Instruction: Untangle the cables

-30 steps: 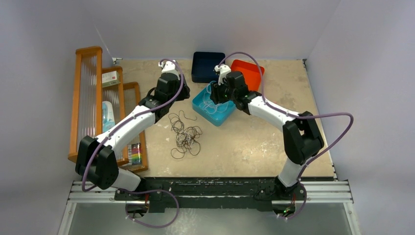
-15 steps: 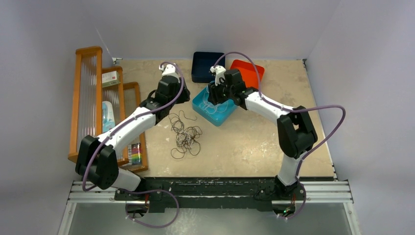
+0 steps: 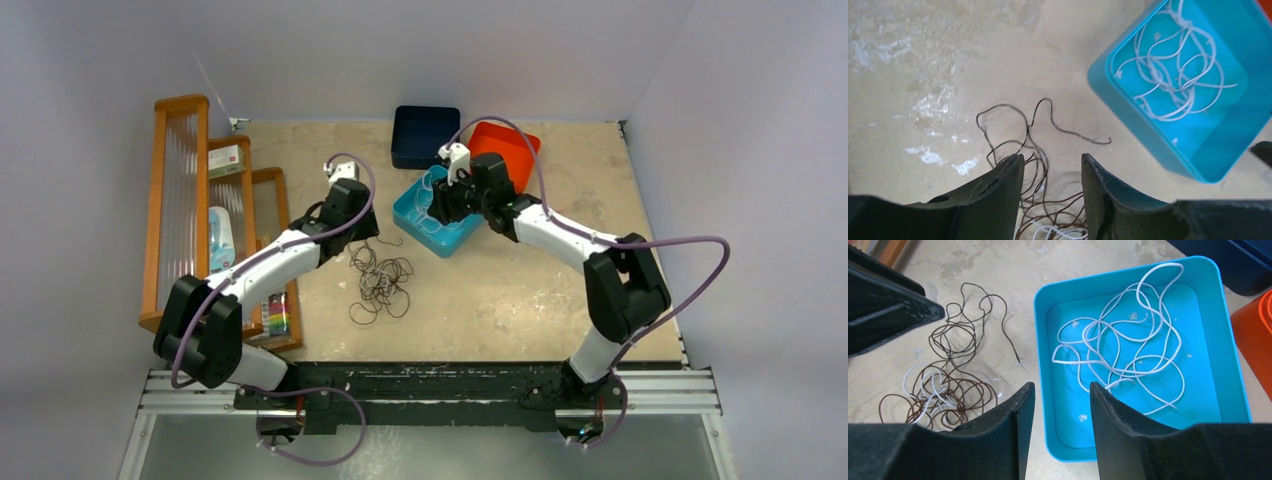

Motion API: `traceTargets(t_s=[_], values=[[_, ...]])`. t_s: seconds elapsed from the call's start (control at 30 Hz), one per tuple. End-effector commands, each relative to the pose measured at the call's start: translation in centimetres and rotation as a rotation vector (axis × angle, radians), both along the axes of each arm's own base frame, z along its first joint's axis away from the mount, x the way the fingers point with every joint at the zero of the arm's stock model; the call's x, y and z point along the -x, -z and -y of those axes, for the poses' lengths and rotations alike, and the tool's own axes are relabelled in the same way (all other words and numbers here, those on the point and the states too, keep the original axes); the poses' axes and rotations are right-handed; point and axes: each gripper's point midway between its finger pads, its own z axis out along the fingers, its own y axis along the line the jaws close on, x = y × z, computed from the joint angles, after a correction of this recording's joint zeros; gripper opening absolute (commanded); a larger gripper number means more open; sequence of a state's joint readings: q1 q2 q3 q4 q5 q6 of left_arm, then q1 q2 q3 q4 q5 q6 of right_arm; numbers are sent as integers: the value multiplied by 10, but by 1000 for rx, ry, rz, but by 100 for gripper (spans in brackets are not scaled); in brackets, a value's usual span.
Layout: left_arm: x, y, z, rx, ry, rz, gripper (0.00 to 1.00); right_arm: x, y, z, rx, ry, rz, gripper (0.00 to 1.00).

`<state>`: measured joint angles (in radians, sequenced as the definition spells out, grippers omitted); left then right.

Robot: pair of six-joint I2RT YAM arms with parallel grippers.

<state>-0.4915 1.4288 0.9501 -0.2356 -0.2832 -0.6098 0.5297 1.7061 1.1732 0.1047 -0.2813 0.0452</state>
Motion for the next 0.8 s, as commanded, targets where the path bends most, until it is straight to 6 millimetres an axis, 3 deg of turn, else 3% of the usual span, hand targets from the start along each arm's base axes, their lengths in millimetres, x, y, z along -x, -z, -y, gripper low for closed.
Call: traceTargets(t_s=[0.0, 0.2, 0.37, 0.77], values=[[15, 1, -4, 10, -3, -14, 46, 3, -37, -8, -111, -24, 92, 47], [31, 18, -11, 21, -29, -47, 46, 33, -29, -26, -158, -55, 17, 45], [38, 39, -14, 28, -39, -71, 46, 71, -17, -58, -170, -113, -56, 45], [48, 57, -19, 49, -56, -59, 46, 143, 15, -111, -190, -222, -236, 45]])
